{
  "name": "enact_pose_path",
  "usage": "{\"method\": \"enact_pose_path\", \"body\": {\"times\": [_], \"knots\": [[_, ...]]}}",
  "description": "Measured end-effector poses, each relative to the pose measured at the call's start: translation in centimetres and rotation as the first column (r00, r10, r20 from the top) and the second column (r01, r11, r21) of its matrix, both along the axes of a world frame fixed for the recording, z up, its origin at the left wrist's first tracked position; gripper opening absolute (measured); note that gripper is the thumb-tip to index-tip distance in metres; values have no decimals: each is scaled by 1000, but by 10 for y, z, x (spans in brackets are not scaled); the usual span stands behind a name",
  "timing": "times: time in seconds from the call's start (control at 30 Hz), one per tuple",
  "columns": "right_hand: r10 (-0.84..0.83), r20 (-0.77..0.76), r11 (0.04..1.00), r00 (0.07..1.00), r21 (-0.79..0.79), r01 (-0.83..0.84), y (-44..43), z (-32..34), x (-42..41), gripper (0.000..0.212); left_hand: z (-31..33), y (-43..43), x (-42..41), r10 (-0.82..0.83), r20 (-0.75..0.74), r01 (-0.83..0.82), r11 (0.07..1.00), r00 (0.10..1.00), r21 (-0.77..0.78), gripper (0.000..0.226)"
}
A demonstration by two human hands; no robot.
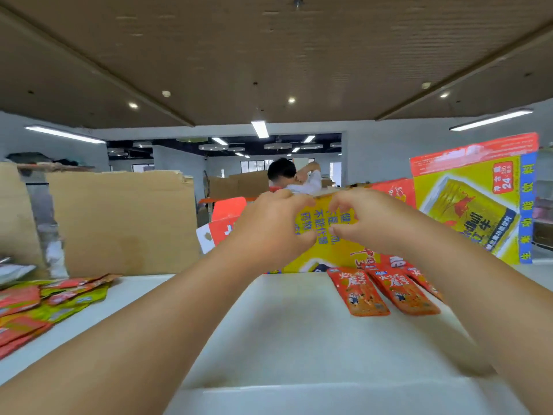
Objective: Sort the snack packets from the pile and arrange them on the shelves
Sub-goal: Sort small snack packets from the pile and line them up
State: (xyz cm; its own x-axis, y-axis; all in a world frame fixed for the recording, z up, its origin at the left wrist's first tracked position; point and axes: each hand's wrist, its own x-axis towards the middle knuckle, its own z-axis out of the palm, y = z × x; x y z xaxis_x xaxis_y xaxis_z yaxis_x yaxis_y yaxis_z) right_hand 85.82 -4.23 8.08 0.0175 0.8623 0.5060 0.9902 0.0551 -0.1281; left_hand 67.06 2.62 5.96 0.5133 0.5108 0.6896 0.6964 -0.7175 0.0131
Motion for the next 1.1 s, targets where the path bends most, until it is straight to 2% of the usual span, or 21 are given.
{"method": "enact_pose_path", "body": {"times": [0.2,0.33,0.47,0.6,0.77,0.87,0.93,1.03,1.1], "knots": [[18,89,998,996,-60,-13,11,11,-120,20,6,12,-142,55,65,-48,994,996,-103,48],[57,209,994,976,-99,-37,20,18,-216,21,3,18,-254,132,113,-108,975,985,-193,51],[150,234,977,961,-187,-107,44,12,-302,16,-5,30,-364,330,21,-312,908,944,-280,57],[242,240,941,940,-294,-168,65,9,-377,25,-8,27,-442,383,-41,-366,837,923,-406,47],[317,259,901,912,-384,-204,92,1,-439,26,-23,23,-493,342,-101,-350,826,934,-441,37],[375,299,865,877,-454,-215,106,-12,-468,28,-40,23,-507,353,-185,-398,807,917,-437,34],[418,312,829,853,-514,-219,112,-19,-484,38,-50,24,-513,368,-245,-441,783,897,-439,39],[513,247,704,822,-669,-239,119,-34,-501,64,-62,26,-518,344,-325,-463,768,881,-442,45],[568,215,634,795,-730,-256,124,-43,-506,72,-68,27,-517,328,-312,-441,786,892,-434,49]]}}
